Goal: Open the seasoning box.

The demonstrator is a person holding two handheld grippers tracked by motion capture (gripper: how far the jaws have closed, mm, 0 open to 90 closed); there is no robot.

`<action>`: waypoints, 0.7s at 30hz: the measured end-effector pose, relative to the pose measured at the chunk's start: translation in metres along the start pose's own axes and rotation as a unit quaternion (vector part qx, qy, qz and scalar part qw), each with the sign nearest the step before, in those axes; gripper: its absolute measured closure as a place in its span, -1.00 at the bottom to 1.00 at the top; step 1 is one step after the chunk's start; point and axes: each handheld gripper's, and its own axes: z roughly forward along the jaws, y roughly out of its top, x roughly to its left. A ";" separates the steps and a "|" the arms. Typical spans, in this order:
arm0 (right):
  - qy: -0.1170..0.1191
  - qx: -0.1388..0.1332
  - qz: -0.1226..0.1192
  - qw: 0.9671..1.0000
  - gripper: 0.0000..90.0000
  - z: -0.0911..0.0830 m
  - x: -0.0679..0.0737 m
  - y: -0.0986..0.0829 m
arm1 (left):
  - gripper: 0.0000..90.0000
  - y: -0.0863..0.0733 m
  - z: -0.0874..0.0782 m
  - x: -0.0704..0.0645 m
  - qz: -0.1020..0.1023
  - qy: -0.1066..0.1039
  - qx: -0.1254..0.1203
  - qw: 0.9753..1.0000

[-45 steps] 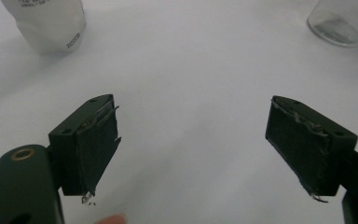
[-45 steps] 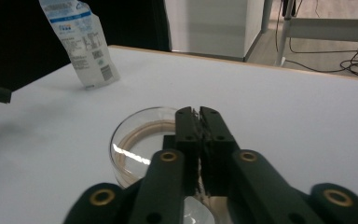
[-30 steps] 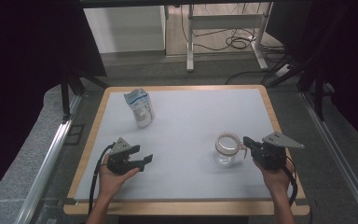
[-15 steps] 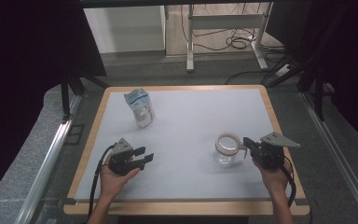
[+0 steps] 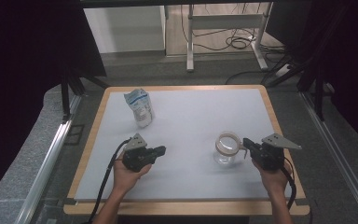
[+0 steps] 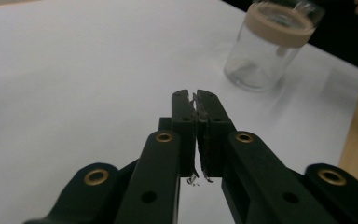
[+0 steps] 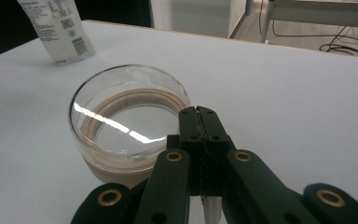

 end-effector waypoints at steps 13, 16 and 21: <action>0.006 -0.007 0.011 1.000 1.00 -0.001 -0.002 -0.003 | 1.00 0.038 0.067 -0.029 0.033 -0.054 0.025 0.998; 0.008 -0.009 0.015 1.000 1.00 -0.001 -0.003 -0.003 | 1.00 0.045 0.074 -0.035 0.043 -0.058 0.028 0.997; 0.010 -0.009 0.019 1.000 1.00 -0.002 -0.004 -0.004 | 1.00 0.057 0.092 -0.048 0.063 -0.066 0.037 0.995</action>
